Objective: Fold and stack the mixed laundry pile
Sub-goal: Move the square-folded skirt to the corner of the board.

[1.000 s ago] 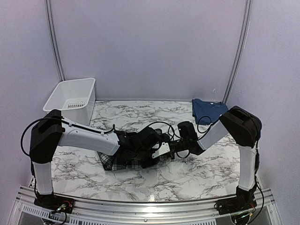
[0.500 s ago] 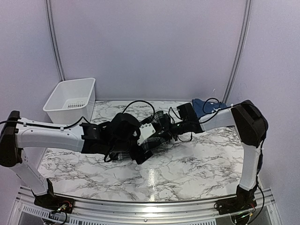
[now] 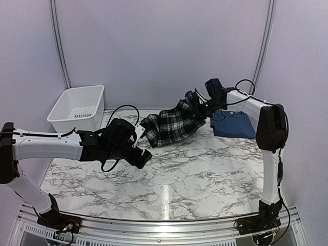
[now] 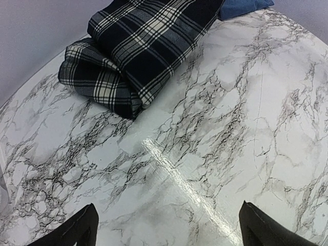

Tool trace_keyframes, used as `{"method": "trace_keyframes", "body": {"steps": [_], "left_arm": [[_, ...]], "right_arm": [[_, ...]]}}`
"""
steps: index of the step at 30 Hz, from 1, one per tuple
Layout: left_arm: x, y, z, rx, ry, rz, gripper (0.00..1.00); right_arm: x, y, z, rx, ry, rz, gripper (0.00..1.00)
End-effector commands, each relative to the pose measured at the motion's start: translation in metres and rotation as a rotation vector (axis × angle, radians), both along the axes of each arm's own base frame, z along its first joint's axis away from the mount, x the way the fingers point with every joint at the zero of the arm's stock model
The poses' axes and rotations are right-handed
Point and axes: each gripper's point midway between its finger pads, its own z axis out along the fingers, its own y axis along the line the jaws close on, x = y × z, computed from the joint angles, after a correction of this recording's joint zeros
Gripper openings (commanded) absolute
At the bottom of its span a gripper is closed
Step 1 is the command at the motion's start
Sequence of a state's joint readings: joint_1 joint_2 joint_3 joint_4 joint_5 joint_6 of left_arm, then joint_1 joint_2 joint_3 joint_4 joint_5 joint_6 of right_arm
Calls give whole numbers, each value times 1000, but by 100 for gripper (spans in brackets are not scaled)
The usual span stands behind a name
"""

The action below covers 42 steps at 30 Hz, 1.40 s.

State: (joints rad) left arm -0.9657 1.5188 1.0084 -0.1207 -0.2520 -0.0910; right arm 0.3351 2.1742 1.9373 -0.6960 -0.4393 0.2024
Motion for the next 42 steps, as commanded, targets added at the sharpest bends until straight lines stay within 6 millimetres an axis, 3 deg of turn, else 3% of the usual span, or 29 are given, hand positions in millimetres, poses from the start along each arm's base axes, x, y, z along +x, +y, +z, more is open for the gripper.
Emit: {"method": "trace_keyframes", "body": {"steps": [1,9,15,20,27,31,34,36,37,42], "left_arm": [[-2,3,2,-36,37,22,99],[1,-5,-3,-28,60,5,99],[-1,-9,-11,-19,81,-11,99],[1,-7,-11,-1,80,-12,99],[3,-5,-10,19,80,-15,99],[3,0,-11,28,78,-5,99],[4,2,-13,31,83,0,99],[4,4,-14,37,82,2,99],[4,4,-14,40,82,4,99],[7,7,-19,60,91,10,99]], "right_arm": [[21,-42,35,-173,-121,-22,0],[39,-91,61,-365,-222,-54,1],[42,-127,97,-424,-293,-135,2],[43,-144,129,-446,-365,-170,2],[49,-168,142,-440,-403,-191,3],[50,-184,141,-396,-400,-181,4],[55,-197,128,-377,-381,-175,4],[60,-209,121,-356,-372,-178,4],[64,-226,121,-346,-372,-199,4],[77,-255,89,-230,-306,-206,6]]}}
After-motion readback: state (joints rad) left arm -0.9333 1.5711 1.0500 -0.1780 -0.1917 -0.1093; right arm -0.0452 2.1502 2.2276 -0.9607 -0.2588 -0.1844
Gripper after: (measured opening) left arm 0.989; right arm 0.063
